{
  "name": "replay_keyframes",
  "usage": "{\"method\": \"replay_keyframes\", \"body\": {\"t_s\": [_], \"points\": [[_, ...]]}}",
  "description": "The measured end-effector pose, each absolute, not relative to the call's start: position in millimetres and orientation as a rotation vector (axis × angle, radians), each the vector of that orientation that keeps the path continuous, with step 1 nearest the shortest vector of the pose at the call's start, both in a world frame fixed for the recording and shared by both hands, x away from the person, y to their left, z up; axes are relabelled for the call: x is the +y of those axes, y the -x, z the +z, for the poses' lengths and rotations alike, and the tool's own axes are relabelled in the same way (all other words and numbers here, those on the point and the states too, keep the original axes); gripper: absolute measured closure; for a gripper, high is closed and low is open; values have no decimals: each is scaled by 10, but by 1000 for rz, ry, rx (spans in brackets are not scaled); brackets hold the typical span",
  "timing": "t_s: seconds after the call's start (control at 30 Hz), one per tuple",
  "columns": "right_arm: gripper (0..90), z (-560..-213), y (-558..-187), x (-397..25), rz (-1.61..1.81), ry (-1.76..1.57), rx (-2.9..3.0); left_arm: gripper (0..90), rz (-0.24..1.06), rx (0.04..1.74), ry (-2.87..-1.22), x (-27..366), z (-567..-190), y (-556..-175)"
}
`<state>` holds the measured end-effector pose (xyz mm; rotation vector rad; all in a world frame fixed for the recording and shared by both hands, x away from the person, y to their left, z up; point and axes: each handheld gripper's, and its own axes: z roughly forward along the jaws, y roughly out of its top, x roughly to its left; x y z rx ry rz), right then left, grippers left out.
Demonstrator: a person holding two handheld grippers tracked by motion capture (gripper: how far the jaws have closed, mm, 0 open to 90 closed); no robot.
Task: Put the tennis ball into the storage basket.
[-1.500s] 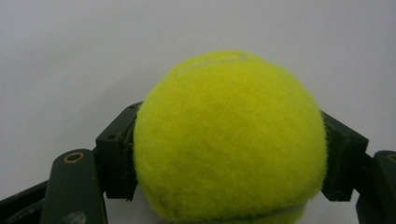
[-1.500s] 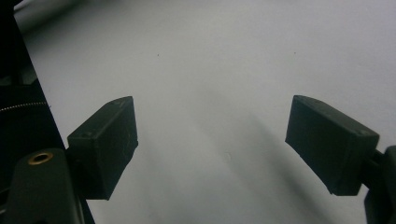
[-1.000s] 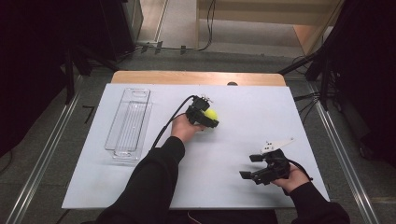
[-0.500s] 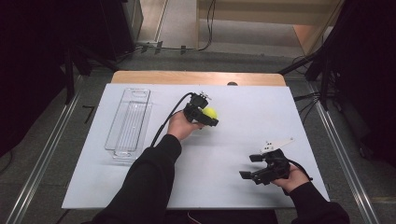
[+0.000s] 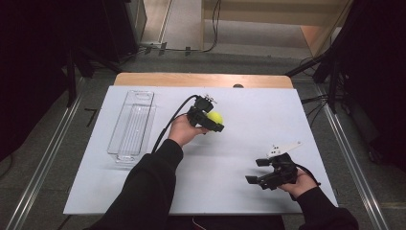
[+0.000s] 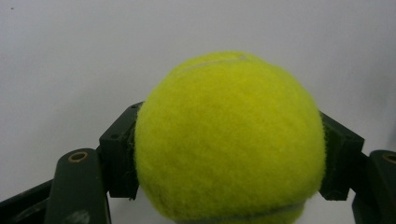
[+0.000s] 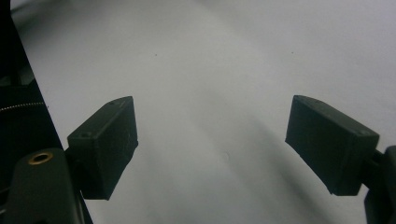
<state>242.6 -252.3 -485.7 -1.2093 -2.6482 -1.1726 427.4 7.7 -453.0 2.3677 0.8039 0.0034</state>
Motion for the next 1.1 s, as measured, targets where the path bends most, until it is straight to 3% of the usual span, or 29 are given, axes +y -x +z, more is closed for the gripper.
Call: {"method": "replay_keyframes", "body": {"t_s": [1.1], "points": [[148,-4843,-2421,-2512,-1176,1214,-2643,266,-15,812,-2320,342,-4216,-4049]]}}
